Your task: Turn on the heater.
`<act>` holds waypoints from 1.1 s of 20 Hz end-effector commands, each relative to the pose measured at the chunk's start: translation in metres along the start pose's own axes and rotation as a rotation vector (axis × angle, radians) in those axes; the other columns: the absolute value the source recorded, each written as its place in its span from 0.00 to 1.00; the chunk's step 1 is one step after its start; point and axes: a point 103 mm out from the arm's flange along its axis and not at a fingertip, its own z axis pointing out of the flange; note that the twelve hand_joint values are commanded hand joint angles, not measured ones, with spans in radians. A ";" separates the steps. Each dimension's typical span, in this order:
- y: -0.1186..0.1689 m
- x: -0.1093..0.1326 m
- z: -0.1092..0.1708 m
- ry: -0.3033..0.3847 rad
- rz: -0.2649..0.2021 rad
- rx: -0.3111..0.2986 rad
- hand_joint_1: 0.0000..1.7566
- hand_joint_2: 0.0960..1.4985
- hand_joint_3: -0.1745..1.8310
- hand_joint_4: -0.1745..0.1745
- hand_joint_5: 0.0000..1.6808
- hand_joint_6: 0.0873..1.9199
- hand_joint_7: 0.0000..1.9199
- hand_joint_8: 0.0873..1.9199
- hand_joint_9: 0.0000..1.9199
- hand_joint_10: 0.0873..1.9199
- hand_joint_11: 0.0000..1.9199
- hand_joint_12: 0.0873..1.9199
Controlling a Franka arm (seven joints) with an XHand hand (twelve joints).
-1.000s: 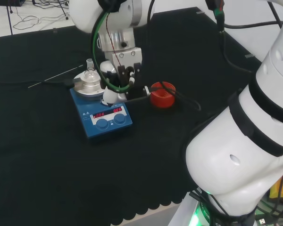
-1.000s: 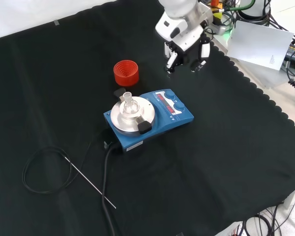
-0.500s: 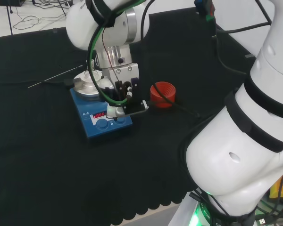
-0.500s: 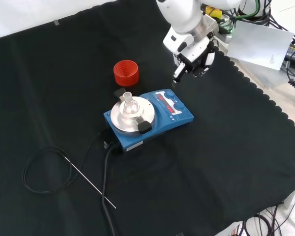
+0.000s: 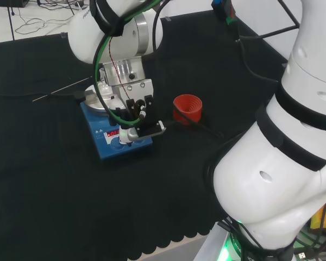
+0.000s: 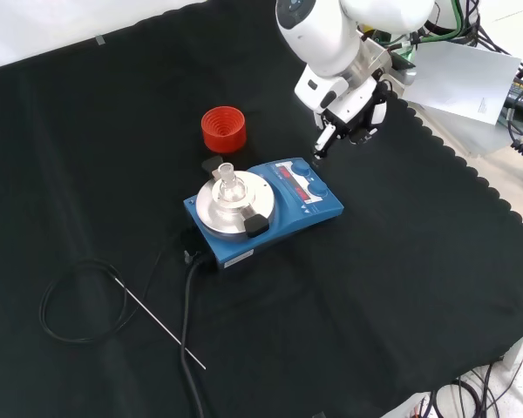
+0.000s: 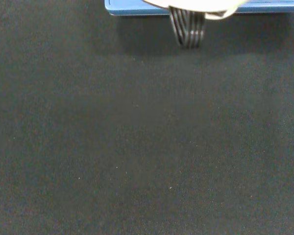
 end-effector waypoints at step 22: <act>0.024 -0.008 0.022 -0.031 0.037 0.134 0.81 0.46 0.55 0.38 0.18 0.28 0.78 1.00 0.81 0.91 0.59 0.69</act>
